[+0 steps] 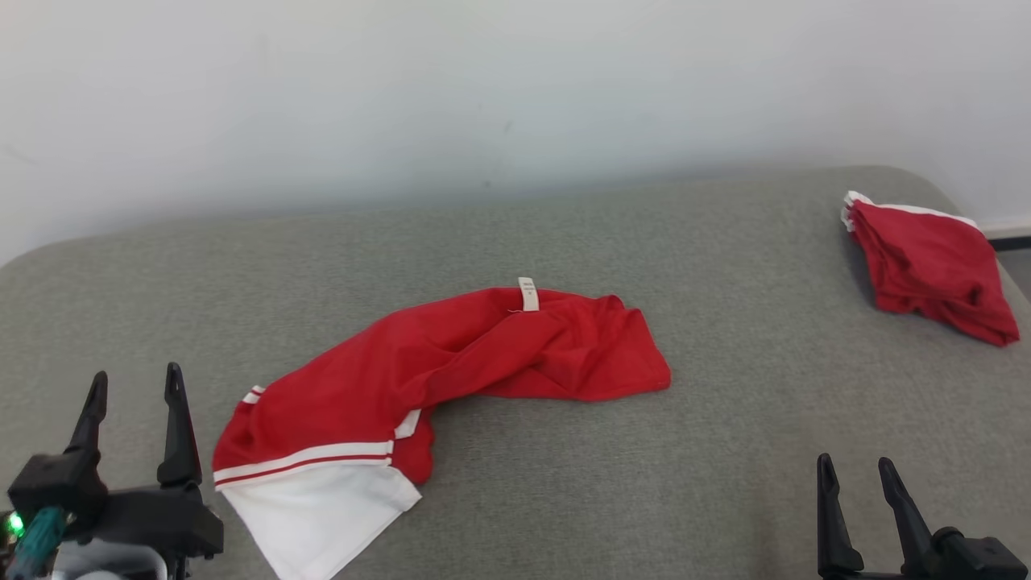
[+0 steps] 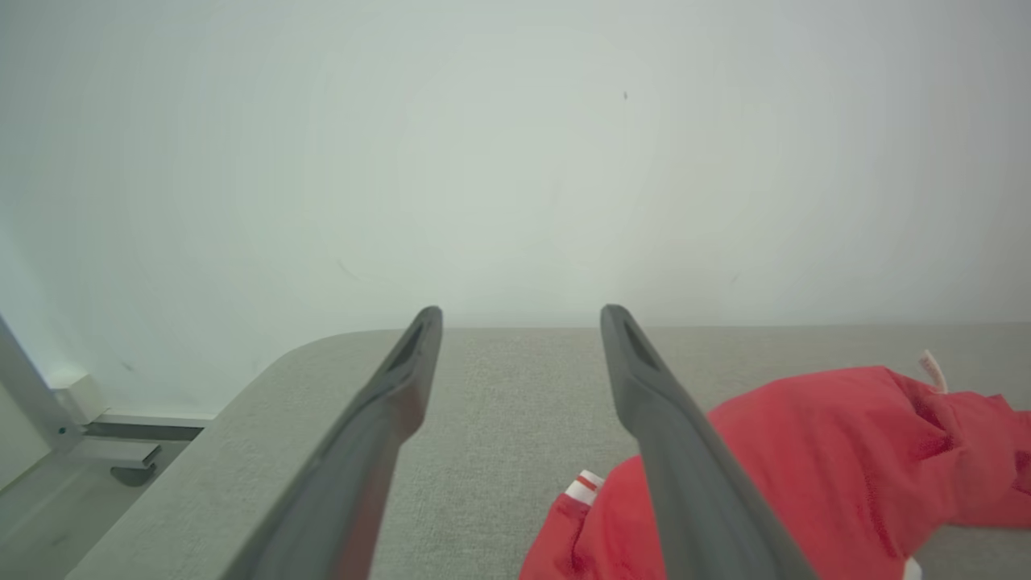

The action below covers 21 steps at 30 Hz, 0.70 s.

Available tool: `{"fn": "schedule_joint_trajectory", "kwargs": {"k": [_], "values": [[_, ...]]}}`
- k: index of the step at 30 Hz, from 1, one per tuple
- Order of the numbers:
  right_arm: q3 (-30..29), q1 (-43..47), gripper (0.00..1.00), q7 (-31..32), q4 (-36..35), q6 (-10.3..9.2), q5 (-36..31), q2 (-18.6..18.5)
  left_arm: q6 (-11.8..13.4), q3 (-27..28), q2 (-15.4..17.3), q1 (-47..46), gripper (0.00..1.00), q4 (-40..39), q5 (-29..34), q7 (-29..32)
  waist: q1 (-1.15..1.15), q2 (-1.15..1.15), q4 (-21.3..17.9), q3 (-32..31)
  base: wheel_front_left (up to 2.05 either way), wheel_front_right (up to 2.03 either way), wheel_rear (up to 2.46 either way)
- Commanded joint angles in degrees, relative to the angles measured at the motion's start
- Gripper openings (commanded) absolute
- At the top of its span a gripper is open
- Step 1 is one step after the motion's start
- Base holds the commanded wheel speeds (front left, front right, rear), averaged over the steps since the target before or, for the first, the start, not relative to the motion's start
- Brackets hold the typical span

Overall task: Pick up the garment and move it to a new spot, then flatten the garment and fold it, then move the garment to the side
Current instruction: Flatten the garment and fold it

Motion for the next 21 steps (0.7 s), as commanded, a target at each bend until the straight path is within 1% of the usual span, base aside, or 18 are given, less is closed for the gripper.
{"fn": "schedule_joint_trajectory", "kwargs": {"k": [1, 6, 11, 17, 18, 21], "values": [[0.12, 0.53, 1.00, 0.20, -0.48, -0.15, 0.37, -0.01, 0.25, 1.28, -0.70, 2.31, 1.00, -2.80, 1.33, -0.14, 0.01, 0.00, 2.16, -1.51, 0.00, 0.00, 0.00], [0.44, 0.91, 1.00, 0.22, -1.29, -0.15, 0.61, -0.02, 0.21, 3.48, -2.23, 7.46, 1.00, -10.24, 4.65, -0.15, 0.01, 0.00, 4.31, -2.34, 0.00, 0.00, 0.00], [0.64, 1.17, 1.00, 0.58, -1.76, -0.15, 0.37, -0.03, -1.04, 4.63, -3.88, 11.57, 1.00, -14.97, 6.54, -0.16, 0.01, 0.00, 5.97, -2.80, 0.00, 0.00, 0.00], [0.91, 1.28, 1.00, 1.18, -2.54, -0.15, -0.02, -0.01, -2.84, 5.26, -7.07, 16.27, 1.00, -18.38, 7.47, -0.16, 0.01, 0.00, 6.83, -3.03, 0.00, 0.00, 0.00], [0.91, 1.28, 1.00, 1.18, -2.54, -0.15, -0.02, -0.01, -2.84, 5.26, -7.07, 16.27, 1.00, -18.38, 7.47, -0.16, 0.01, 0.00, 6.83, -3.03, 0.00, 0.00, 0.00], [0.85, 1.52, 1.00, 1.37, -2.86, -0.15, -0.04, -0.01, -2.92, 5.84, -9.29, 18.33, 1.00, -19.16, 7.89, -0.16, 0.01, 0.00, 7.09, -2.96, 0.00, 0.00, 0.00]]}}
